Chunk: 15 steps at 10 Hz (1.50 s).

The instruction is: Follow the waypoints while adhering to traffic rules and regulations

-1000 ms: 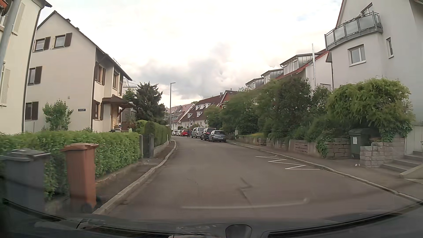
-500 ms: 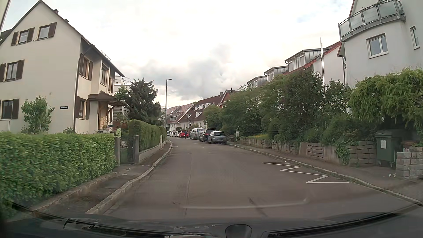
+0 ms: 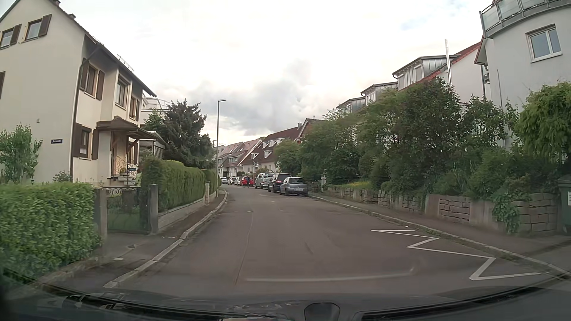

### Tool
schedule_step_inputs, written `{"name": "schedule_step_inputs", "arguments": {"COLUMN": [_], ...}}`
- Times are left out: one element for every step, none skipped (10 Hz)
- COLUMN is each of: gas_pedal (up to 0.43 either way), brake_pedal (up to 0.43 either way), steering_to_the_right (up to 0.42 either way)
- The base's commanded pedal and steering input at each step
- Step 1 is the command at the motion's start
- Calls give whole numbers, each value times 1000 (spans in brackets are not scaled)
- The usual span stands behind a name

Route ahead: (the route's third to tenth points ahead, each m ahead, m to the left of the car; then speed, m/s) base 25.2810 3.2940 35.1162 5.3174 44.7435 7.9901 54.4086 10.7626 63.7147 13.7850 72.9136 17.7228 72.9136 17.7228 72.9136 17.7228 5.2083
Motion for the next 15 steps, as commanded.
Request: {"name": "schedule_step_inputs", "arguments": {"gas_pedal": [79,79,79,79,79,79,79,79,79,79,79,79,79,79,79], "brake_pedal": [0,0,0,0,0,0,0,0,0,0,0,0,0,0,0], "steering_to_the_right": [-4,-3,-3,-5,-8,-9,-9,-8,-8,-10,-12,-13,-14,-14,-14]}}
